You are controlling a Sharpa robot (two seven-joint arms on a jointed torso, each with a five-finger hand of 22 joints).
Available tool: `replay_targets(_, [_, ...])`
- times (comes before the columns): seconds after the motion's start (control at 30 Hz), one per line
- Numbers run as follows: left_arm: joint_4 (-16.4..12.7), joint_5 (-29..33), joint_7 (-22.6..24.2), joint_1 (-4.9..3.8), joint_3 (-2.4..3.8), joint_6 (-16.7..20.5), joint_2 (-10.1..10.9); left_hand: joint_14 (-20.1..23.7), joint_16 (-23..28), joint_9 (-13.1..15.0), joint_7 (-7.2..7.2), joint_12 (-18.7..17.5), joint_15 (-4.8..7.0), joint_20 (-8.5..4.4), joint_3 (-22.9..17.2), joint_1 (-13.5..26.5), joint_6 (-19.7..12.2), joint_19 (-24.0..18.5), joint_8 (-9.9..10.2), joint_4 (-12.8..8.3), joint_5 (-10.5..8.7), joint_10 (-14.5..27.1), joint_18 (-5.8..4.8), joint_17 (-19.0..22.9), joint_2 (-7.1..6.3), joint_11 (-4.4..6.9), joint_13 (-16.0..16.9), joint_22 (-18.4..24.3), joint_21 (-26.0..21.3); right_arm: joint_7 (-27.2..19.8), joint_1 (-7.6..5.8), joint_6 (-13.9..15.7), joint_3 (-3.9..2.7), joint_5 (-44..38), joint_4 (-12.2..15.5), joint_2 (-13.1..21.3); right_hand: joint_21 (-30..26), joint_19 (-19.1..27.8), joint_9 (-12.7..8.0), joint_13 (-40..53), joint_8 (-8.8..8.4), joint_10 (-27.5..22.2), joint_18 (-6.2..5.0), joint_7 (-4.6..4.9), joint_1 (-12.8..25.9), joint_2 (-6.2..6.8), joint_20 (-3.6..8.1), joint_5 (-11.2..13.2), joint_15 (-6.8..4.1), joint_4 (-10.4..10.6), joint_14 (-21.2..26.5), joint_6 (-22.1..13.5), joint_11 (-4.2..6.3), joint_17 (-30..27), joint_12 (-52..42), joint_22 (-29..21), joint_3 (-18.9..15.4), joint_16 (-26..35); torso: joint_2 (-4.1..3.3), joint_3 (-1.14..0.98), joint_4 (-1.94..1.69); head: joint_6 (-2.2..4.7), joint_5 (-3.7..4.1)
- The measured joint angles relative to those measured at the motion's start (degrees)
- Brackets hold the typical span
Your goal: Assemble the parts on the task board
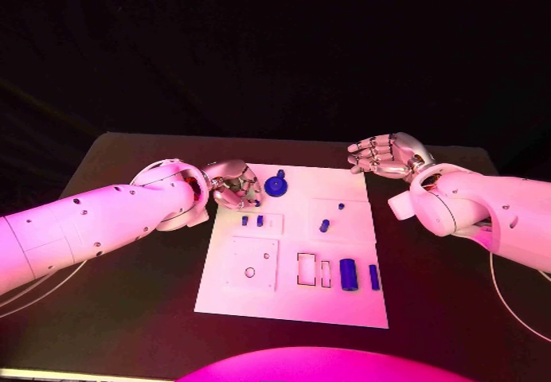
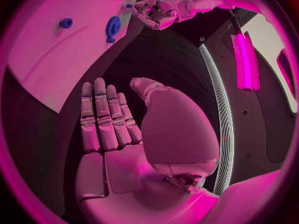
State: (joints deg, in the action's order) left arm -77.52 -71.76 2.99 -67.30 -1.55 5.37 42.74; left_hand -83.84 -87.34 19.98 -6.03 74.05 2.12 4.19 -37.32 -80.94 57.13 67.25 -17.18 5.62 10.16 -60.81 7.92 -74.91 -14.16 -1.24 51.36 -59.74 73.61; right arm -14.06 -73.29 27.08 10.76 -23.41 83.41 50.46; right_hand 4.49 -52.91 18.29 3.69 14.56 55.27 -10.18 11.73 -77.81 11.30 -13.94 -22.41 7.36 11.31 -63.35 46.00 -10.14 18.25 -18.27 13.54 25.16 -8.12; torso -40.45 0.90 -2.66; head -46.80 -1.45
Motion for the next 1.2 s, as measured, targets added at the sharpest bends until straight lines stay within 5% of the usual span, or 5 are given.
replay_targets(0.57, [-0.33, 1.33, 0.9, 0.03, -0.03, 1.5, 0.49, 0.0, 0.0, -0.36, -0.32, -0.34, 0.0, 0.0, 0.0, 0.24, -1.33, 0.0, 0.71, 0.0, 0.0, 0.2, 0.0, 0.0, -0.24, 0.2, -0.25, 0.04, 0.0, -0.04, 0.05, 0.0, 0.0, 0.0, -0.08, -0.03, 0.0, 0.0, -0.06, 0.0, -0.22, 0.0, 0.0, 0.0, 0.23, 0.23, 0.0, 0.0, 0.0, -0.16, 0.0, 0.0, 0.0, -0.05, 0.0, -0.08, 0.16, 0.0, 0.0, 0.0, 0.04, 0.18, 0.07])
replay_targets(0.93, [-0.99, 4.78, 1.3, 0.04, 0.47, 2.52, 2.56, 0.0, 0.0, -0.47, -0.31, -0.34, 0.0, 0.0, -0.09, 0.24, -1.73, 0.0, 0.94, -0.1, 0.0, 0.2, 0.0, 0.01, -0.24, 0.2, -0.17, 0.03, 0.0, -0.05, 0.07, -0.11, 0.0, -0.21, -0.26, 0.08, 0.05, -0.37, -0.27, -0.01, -0.22, 0.8, 0.0, 0.44, -0.63, 1.09, 0.06, 0.0, -0.37, -3.11, -0.42, 1.48, 0.35, -0.17, 0.81, -0.63, 3.11, 0.22, -0.01, -0.01, 0.04, 0.39, 0.03])
replay_targets(1.03, [-0.88, 7.75, 1.6, 0.04, 0.73, 2.87, 3.33, 0.0, 0.0, -0.56, -0.52, -0.67, 0.0, -0.02, -0.33, 0.24, -1.95, -0.63, 1.27, -0.01, 0.0, 0.51, 0.01, 0.0, -0.24, -0.11, -0.85, 0.87, -0.66, 0.09, 0.07, -0.48, 0.0, -1.16, -0.39, 0.28, 1.8, -2.99, -0.27, -0.1, -0.22, 2.82, 0.0, 0.66, -1.32, 1.75, 1.12, 0.0, -1.35, -5.36, -3.46, 3.48, 1.08, 0.25, 1.59, -0.18, 5.16, -0.66, 0.01, -0.01, 0.04, 0.46, 0.04])
replay_targets(1.2, [-0.04, 14.91, 2.54, -0.04, 1.09, 3.79, 4.62, 1.0, 0.99, -0.81, -1.12, -6.81, -0.9, 0.47, -1.04, 0.54, -2.97, -4.0, 1.94, 0.38, 0.0, 8.65, 0.0, 3.36, -0.54, -0.9, -11.36, 4.74, -3.29, 0.93, 0.07, -1.98, -0.02, -5.74, -0.26, 0.79, 8.48, -8.43, -0.61, -0.1, -0.22, 6.21, 0.01, -0.16, -2.65, 0.42, 4.55, 0.33, -4.1, -9.86, -11.15, 6.34, 2.66, 2.62, 3.31, 4.28, 3.75, -4.57, 0.07, -0.03, 0.04, 0.61, -0.01])
